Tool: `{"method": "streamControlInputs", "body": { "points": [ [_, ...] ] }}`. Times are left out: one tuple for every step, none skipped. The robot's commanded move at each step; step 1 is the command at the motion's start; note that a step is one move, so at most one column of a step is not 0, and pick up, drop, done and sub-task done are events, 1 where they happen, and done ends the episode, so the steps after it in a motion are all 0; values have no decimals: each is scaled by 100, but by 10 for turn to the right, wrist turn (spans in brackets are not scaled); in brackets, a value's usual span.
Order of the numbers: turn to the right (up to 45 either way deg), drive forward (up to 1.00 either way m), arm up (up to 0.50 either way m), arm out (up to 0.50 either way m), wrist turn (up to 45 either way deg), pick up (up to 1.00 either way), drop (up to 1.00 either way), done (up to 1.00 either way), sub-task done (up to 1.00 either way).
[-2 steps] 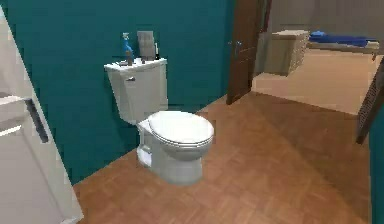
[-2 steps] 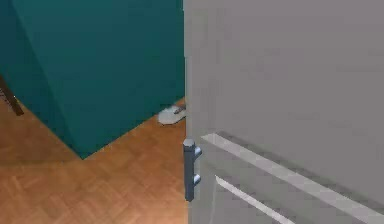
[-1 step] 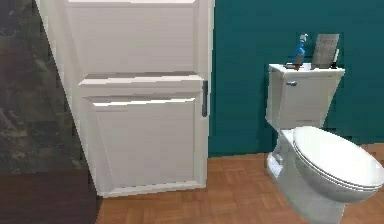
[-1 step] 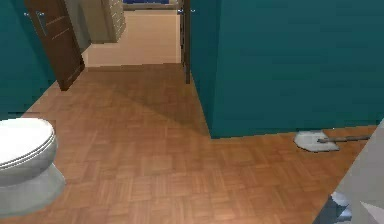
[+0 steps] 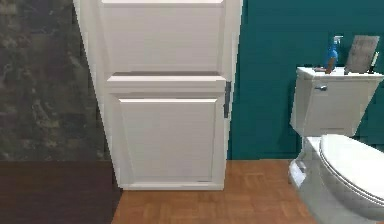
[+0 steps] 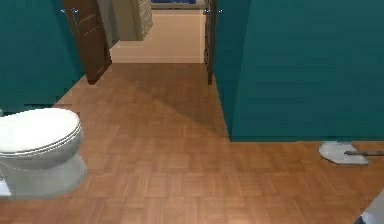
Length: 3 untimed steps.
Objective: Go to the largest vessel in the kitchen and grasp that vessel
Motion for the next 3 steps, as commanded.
{"method": "streamControlInputs", "body": {
  "points": [
    [0,15,0,0,0,0,0,0,0],
    [450,0,0,0,0,0,0,0,0],
    [420,0,0,0,0,0,0,0,0]
  ]
}}
